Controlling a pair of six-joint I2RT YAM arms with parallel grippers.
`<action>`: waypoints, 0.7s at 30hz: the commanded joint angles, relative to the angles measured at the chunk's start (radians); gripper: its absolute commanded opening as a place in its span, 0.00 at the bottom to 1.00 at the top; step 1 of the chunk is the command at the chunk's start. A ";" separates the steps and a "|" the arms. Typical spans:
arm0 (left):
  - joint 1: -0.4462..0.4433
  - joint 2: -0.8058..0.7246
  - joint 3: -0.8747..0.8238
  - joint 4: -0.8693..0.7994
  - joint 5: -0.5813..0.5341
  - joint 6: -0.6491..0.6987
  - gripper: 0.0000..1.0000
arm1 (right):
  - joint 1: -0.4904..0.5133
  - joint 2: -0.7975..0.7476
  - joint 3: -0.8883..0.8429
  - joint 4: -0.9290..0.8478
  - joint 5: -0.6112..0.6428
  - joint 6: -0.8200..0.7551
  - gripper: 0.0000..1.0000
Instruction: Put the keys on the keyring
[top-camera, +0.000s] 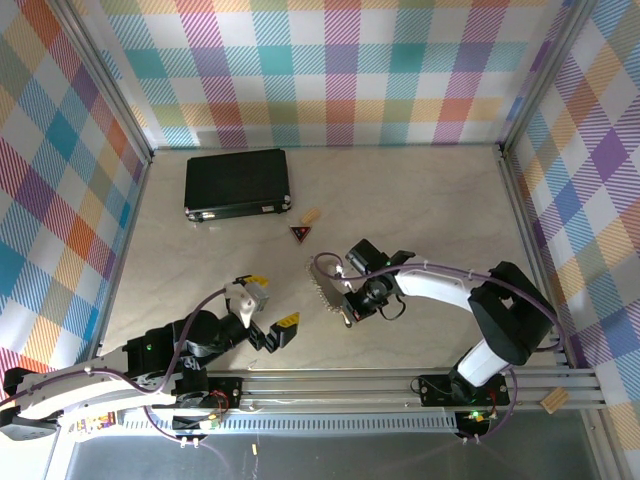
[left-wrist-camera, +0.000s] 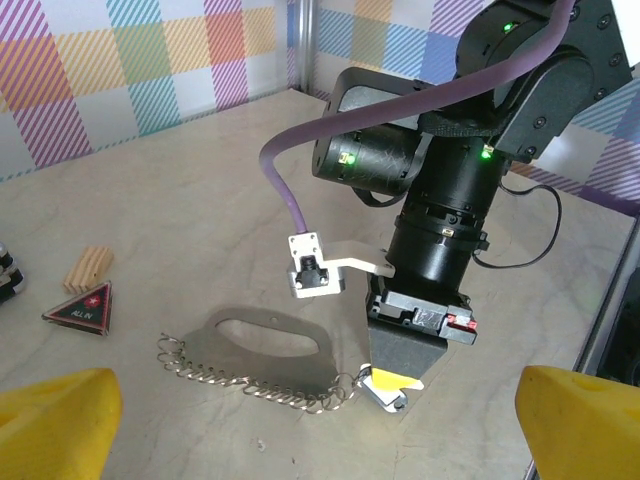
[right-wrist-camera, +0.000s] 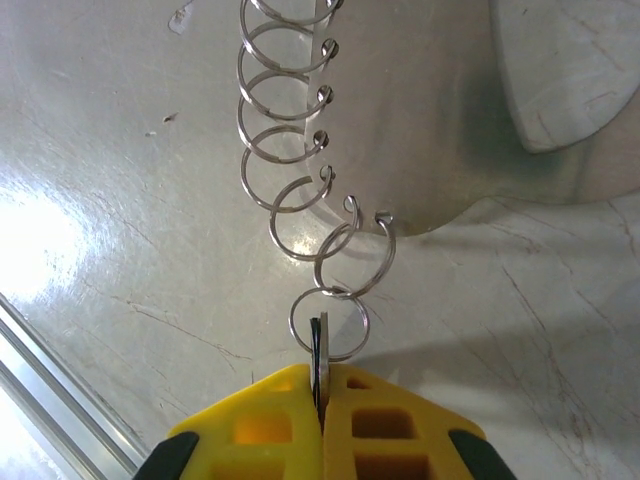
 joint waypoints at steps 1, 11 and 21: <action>0.002 0.006 0.007 0.039 -0.010 0.001 1.00 | 0.006 -0.032 -0.027 0.036 -0.017 0.029 0.09; 0.002 0.037 0.007 0.058 -0.017 -0.004 1.00 | 0.007 -0.071 -0.058 0.050 -0.003 0.042 0.19; 0.002 0.067 0.018 0.073 -0.089 -0.042 1.00 | 0.011 -0.289 -0.107 0.013 0.074 0.063 0.42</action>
